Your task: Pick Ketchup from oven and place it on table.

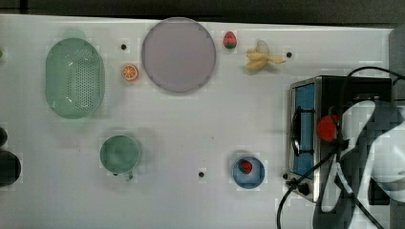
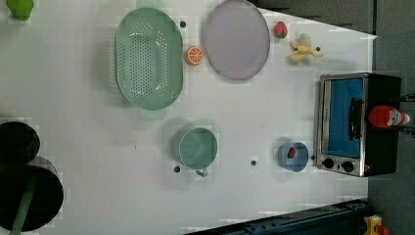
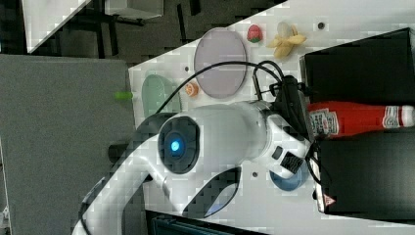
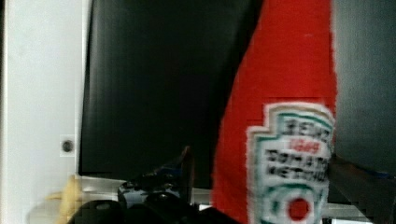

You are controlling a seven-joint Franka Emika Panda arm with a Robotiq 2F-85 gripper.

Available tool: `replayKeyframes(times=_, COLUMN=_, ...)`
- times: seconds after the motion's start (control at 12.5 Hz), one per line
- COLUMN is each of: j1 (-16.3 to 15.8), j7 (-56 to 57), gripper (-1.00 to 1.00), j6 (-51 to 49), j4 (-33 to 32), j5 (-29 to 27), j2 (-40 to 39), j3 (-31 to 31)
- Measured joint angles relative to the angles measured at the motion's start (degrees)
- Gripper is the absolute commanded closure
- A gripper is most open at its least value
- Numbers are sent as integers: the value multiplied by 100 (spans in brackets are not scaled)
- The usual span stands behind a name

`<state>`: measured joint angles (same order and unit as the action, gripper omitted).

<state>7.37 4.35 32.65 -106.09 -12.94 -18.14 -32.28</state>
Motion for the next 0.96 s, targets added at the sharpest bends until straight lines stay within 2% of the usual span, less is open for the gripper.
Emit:
replayKeyframes(times=0.16, j1=-19, j7=3, gripper=-100, j6=36, j4=-140, j5=4, j2=-158, j3=-34)
replayKeyframes(times=0.24, j1=8, j7=3, gripper=-92, j6=62, j4=-140, j5=-18, j2=-215, j3=-53)
replayKeyframes(times=0.4, j1=58, j7=3, gripper=-43, j6=39, j4=-34, j5=-138, j2=-368, j3=-123)
replayKeyframes(times=0.48, j1=95, j7=3, gripper=-29, j6=48, j4=-28, j5=-222, j2=-361, j3=-112)
replayKeyframes(times=0.8, j1=136, j7=-9, gripper=-29, j6=73, j4=-56, j5=-266, j2=-306, j3=-154)
replayKeyframes(times=0.96, j1=116, j7=24, gripper=-29, j6=-14, j4=22, j5=-45, j2=-280, j3=-165)
